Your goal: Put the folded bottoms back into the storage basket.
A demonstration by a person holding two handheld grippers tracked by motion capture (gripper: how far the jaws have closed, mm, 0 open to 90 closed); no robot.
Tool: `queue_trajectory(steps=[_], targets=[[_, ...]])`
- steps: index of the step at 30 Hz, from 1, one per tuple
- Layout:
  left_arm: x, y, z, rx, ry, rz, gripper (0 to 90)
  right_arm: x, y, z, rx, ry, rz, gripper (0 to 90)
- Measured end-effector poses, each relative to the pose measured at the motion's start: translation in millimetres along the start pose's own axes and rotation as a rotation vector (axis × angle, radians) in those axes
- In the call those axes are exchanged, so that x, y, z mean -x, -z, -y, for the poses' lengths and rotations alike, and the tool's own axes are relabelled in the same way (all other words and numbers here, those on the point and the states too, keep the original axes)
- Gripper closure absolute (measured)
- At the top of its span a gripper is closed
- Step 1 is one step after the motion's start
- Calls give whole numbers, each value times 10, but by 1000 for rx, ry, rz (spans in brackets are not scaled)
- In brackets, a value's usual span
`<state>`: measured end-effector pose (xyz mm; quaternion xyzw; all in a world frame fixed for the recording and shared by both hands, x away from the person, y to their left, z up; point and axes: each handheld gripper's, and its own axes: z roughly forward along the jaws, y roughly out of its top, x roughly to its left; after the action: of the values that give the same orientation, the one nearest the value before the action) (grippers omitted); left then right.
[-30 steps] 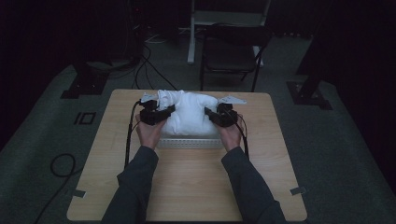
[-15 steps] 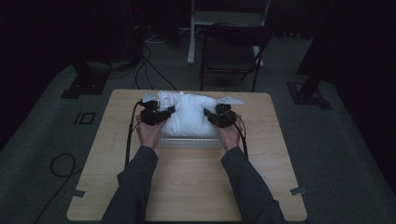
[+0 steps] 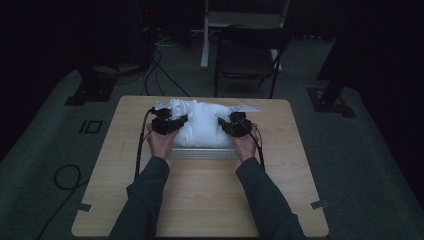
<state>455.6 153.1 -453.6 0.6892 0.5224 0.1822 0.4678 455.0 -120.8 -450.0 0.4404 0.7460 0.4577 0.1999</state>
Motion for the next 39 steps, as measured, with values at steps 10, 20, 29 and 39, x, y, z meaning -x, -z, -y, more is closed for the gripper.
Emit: queue_trajectory(steps=[10, 20, 29, 39], targets=[[4, -80, 29, -16, 7, -20, 532, 19, -62, 26, -20, -1, 14, 703], [4, -131, 52, -34, 10, -34, 532, 35, -103, 48, -38, -3, 22, 703], [-1, -173, 75, -61, 18, -49, 532, 26, -140, 75, -54, 6, 32, 703], [33, -217, 103, -89, 10, -76, 532, 28, -178, 112, -76, 13, 43, 702]])
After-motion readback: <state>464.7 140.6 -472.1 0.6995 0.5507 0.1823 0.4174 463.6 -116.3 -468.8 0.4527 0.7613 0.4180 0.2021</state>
